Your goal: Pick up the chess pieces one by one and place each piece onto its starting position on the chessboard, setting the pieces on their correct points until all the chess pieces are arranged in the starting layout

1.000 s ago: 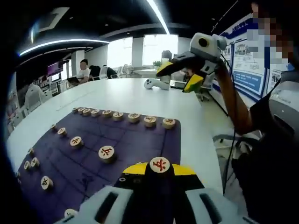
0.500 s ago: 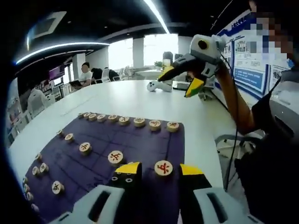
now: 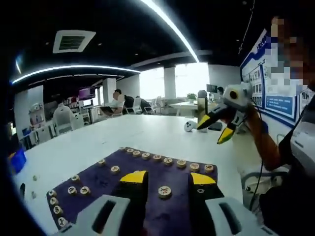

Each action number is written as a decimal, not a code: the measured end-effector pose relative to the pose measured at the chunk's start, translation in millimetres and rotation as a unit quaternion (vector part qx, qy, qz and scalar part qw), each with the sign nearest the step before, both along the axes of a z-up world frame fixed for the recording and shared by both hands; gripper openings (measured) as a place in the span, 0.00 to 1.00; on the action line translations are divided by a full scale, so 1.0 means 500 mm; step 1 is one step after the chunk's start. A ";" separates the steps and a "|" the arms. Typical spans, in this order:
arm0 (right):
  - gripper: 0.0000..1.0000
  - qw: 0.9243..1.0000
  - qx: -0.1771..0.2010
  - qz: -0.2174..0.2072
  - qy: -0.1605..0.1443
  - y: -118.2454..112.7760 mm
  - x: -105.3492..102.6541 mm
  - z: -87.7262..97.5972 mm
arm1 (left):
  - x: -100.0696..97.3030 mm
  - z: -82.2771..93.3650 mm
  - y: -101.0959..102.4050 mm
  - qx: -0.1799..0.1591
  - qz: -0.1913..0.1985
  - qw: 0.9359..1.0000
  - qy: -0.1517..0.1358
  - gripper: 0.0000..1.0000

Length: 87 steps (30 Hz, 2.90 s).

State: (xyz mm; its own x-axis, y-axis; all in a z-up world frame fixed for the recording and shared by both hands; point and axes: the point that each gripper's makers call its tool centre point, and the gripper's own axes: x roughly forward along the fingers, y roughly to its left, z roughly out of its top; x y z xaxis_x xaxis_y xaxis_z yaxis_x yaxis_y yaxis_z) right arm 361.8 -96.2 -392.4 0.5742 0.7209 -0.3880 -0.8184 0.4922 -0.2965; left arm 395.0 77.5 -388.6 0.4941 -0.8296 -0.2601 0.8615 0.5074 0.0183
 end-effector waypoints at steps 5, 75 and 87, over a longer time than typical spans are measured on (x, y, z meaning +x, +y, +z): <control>0.41 1.000 0.009 -0.007 -0.001 -0.003 0.005 0.006 | 0.023 0.045 0.060 -0.034 0.040 0.998 -0.024 0.35; 0.41 0.999 0.034 -0.032 0.012 -0.019 0.036 -0.001 | 0.586 -0.202 0.589 0.012 0.439 0.897 0.055 0.21; 0.41 0.999 0.034 -0.027 0.005 -0.012 0.029 0.008 | 0.564 -0.030 0.509 -0.098 0.407 0.907 0.040 0.21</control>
